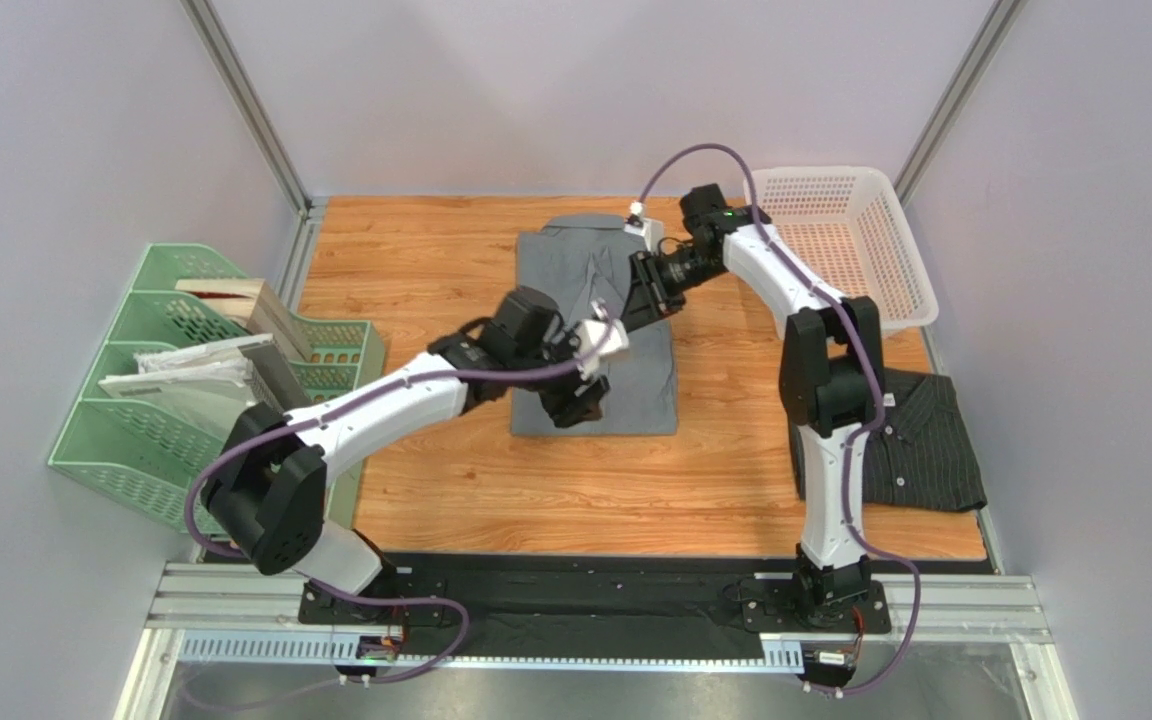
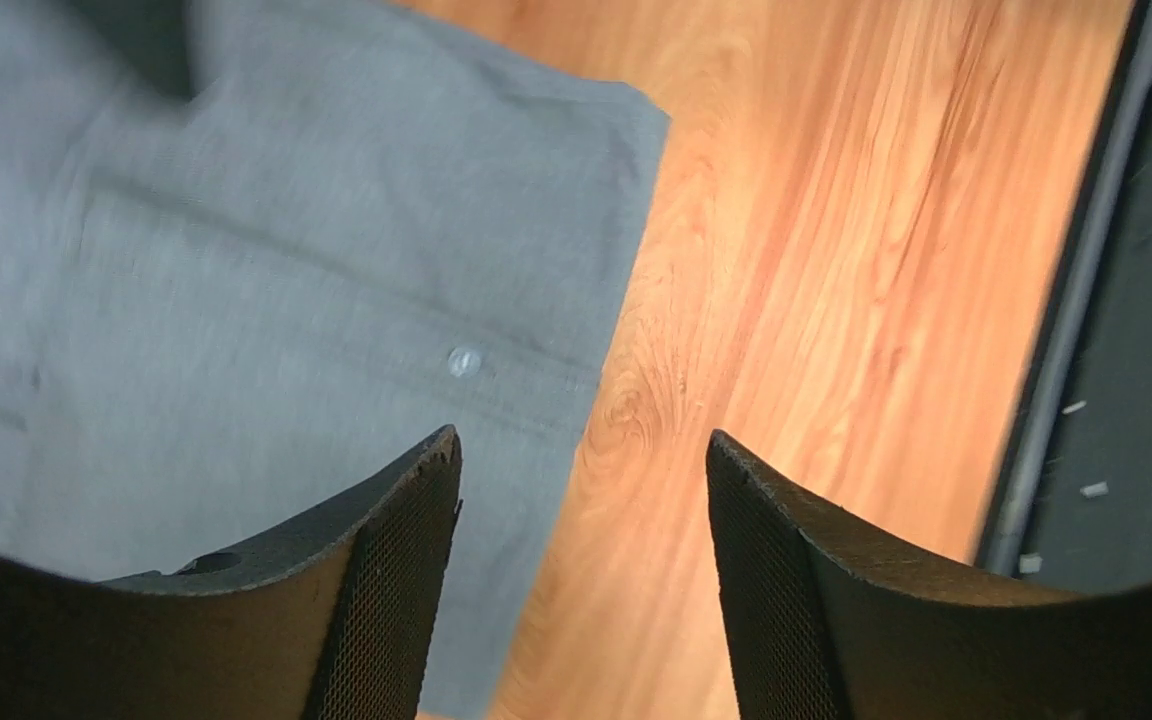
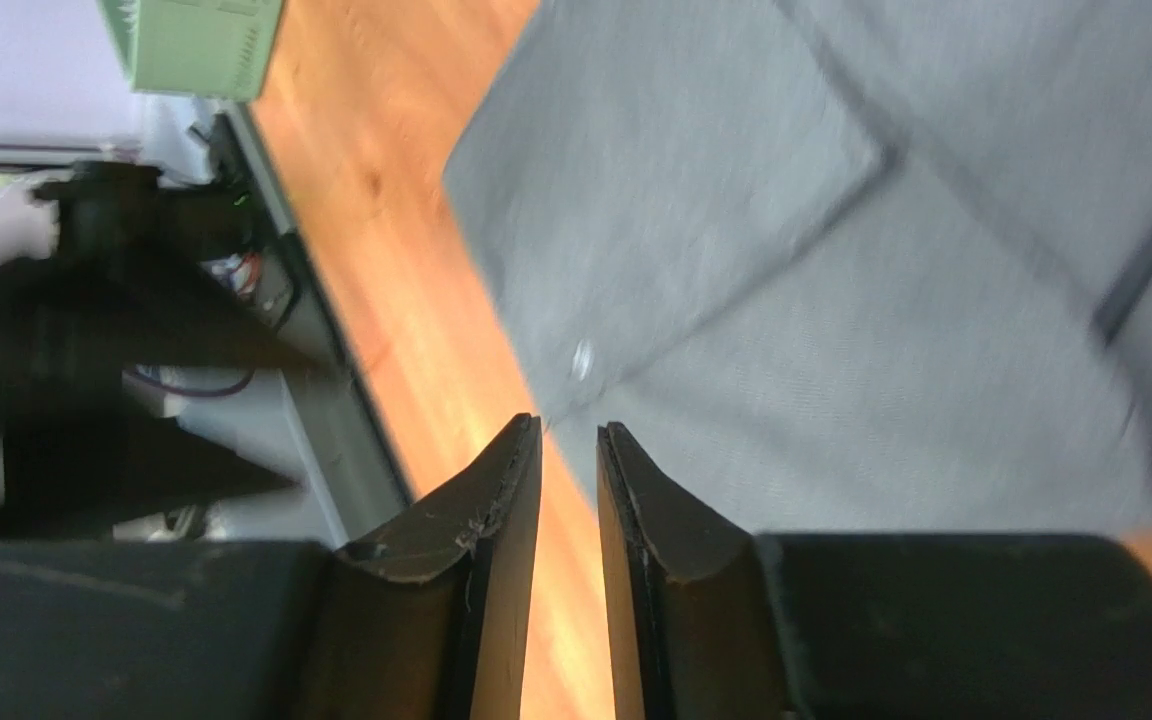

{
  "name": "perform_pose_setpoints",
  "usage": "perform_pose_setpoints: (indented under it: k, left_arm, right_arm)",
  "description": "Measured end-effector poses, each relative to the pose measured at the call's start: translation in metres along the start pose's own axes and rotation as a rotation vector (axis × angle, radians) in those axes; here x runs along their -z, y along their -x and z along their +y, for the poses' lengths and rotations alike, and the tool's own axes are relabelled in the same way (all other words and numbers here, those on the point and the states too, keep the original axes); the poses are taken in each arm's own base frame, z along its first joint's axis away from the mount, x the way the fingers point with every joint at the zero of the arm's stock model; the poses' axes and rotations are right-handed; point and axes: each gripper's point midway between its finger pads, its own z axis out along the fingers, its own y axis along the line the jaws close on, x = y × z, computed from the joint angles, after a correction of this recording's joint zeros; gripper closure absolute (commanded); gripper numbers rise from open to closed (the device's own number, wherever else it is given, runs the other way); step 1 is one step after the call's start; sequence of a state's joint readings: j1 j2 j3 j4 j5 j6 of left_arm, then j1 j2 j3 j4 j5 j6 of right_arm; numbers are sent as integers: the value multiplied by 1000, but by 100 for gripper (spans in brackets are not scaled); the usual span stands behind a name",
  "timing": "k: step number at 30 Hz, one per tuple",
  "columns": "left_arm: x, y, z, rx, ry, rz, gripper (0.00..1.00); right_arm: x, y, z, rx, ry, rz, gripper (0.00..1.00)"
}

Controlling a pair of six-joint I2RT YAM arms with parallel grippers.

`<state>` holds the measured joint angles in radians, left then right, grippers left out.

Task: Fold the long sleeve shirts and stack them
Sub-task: Fold the shirt

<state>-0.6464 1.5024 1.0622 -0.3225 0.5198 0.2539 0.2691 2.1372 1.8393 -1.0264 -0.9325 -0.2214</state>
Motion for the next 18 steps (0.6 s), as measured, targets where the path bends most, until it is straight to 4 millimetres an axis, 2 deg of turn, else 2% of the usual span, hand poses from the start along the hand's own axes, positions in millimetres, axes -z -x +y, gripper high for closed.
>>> perform_pose_setpoints:
  k: [2,4,5,8,11,14,18]
  left_arm:
    - [-16,-4,-15,-161,22,41,36]
    - [-32,-22,-18,-259,49,117,37]
    - [-39,-33,-17,-300,62,161,37]
    - [-54,-68,-11,-397,99,275,37]
    - [-61,-89,-6,-485,121,360,38]
    - [-68,-88,-4,-569,149,383,37]
    - [-68,-86,-2,-605,174,403,34]
  right_arm:
    - [-19,16,-9,53,-17,1,75]
    - [-37,21,-22,75,-37,15,75]
    - [-50,20,-32,80,-50,32,75]
    - [-71,7,-56,58,-84,81,75]
    - [-81,-5,-74,31,-109,116,75]
    - [-83,-8,-78,29,-115,124,73]
    - [-83,-8,-77,52,-107,124,49]
